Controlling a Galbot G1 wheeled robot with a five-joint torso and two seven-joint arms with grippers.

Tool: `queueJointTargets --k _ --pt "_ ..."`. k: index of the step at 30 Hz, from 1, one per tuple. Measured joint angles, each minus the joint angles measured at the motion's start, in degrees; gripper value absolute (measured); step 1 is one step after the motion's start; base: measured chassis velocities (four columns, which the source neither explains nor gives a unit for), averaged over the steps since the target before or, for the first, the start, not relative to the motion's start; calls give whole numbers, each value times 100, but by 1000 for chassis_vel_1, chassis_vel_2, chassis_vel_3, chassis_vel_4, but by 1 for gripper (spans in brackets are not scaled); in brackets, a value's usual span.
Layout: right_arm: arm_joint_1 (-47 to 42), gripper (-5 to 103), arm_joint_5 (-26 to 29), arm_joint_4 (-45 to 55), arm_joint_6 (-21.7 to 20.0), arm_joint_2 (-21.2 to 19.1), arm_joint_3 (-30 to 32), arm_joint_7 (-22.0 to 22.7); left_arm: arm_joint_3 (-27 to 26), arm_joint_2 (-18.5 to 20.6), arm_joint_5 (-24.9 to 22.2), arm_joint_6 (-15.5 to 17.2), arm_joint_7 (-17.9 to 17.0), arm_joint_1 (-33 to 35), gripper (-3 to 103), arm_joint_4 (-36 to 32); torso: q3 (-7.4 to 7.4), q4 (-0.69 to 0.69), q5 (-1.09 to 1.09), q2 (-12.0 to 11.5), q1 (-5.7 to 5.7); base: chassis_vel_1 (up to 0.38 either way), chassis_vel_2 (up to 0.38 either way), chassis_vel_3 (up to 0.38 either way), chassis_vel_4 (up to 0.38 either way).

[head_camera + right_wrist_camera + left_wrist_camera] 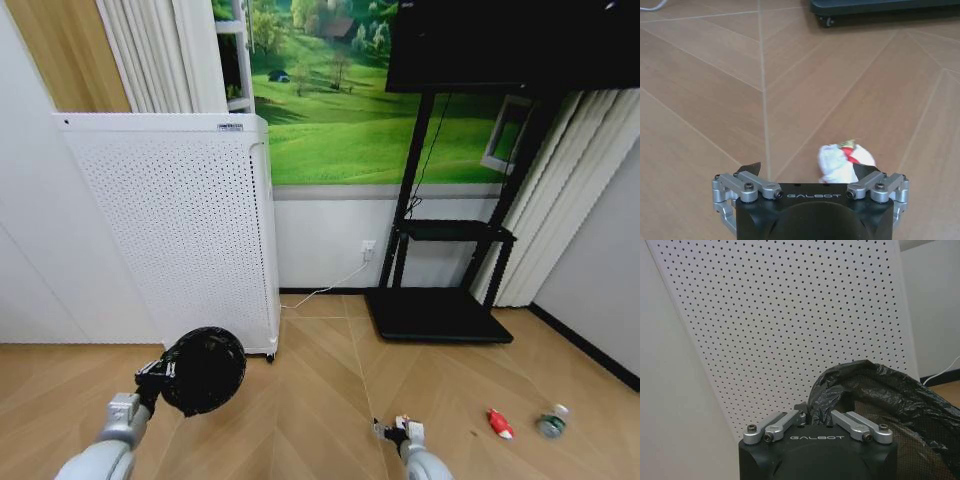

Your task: Pick up the trash bin and place the garbage on the floor into it.

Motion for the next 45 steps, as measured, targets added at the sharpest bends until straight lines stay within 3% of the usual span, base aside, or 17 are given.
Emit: queueJointTargets --k 13,24,44,45 --pt "-49 100 -81 -34 -12 -16 354 67 30 12 8 -42 13 23 7 1 0 0 -1 0 0 0 0 0 0" --pt "455 100 -358 -915 62 475 247 44 150 54 41 -68 16 -71 7 122 0 0 1 0 0 0 0 0 0" --pt "533 100 -726 -1364 187 423 340 -127 389 37 92 -68 24 -302 7 354 0 0 1 0 0 0 0 0 0" --pt "527 96 -760 -1365 188 430 332 -155 386 36 92 -76 24 -295 7 357 0 0 1 0 0 0 0 0 0"
